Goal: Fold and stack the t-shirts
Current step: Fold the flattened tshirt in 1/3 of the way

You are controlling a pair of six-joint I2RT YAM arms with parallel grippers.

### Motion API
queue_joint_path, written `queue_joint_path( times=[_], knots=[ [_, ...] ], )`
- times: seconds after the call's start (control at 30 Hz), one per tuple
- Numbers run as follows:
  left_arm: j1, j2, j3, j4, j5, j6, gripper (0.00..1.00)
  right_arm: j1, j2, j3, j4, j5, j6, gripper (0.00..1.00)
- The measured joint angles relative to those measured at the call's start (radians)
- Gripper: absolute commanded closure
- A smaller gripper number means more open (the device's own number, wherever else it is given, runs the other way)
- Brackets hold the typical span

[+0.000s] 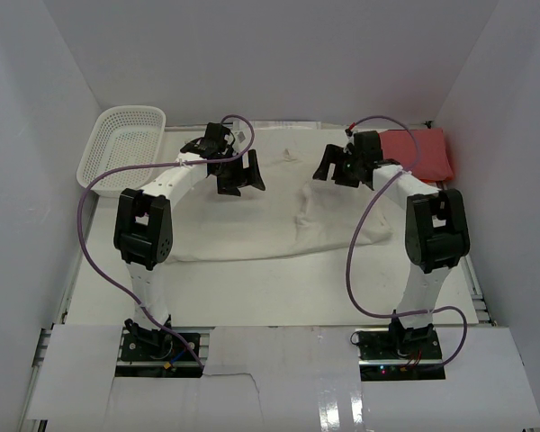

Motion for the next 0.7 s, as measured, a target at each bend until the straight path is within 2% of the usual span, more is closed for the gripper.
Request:
queue_joint_path(
  times=[0.17, 0.33, 0.53, 0.7],
  knots=[
    [0.0, 0.0, 0.0, 0.002, 0.0, 0.0, 0.02, -0.013, 0.009, 0.152, -0.097, 0.109, -0.097, 0.2],
    [-0.002, 0.0, 0.0, 0.002, 0.0, 0.0, 0.02, -0.014, 0.104, 0.286, -0.188, 0.163, -0.163, 0.3],
    [-0.002, 0.001, 0.0, 0.003, 0.002, 0.0, 0.02, -0.004, 0.175, 0.284, -0.293, 0.19, -0.216, 0.37],
    [-0.002, 0.002, 0.0, 0.003, 0.008, 0.0, 0.02, 0.006, 0.175, 0.241, -0.319, 0.189, -0.256, 0.38]
  ],
)
